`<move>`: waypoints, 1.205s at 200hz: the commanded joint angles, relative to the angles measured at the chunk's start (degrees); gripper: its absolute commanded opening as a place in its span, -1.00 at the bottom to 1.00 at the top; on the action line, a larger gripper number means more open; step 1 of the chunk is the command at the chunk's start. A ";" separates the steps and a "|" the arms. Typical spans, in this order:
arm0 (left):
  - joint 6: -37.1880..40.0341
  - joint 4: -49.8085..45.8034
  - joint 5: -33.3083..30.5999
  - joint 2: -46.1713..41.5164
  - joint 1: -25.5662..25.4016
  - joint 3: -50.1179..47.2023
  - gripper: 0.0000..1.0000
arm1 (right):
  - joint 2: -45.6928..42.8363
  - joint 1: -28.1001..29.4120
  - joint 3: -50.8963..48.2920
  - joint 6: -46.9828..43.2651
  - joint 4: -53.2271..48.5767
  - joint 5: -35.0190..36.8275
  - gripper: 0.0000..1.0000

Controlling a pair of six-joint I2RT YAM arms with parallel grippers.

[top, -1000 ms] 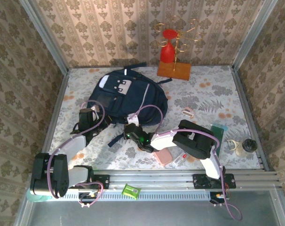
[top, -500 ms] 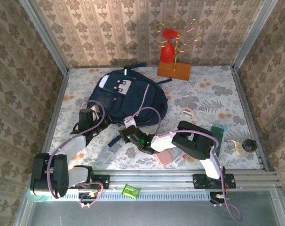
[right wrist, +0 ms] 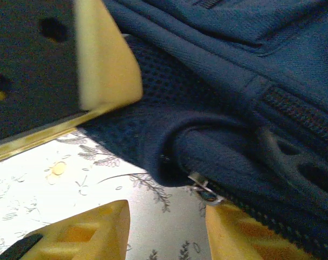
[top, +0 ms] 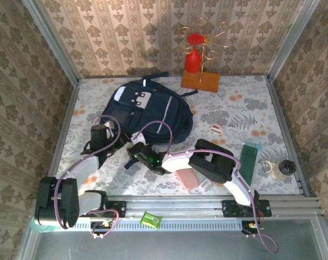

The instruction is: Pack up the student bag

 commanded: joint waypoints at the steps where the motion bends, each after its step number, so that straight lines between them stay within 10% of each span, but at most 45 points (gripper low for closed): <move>1: 1.10 1.91 0.45 -1.65 0.34 1.04 -1.00 | 1.77 -0.44 1.15 3.81 -3.40 5.41 -0.14; 75: 1.11 2.08 0.54 -1.39 0.33 0.92 -1.00 | 2.39 -2.84 1.10 1.25 3.95 2.89 -0.20; 136: 1.59 1.73 -0.31 -1.26 0.41 0.78 -1.00 | -1.46 -2.84 -4.44 5.40 3.33 3.65 -1.00; 198: 2.33 0.75 -1.66 -1.30 0.76 0.71 -1.00 | -6.96 -3.19 -11.48 13.37 -0.30 6.01 -1.00; 241: 2.00 1.21 -0.95 -1.37 0.79 0.69 -1.00 | -4.85 -3.24 -11.58 4.17 10.53 -9.34 -0.73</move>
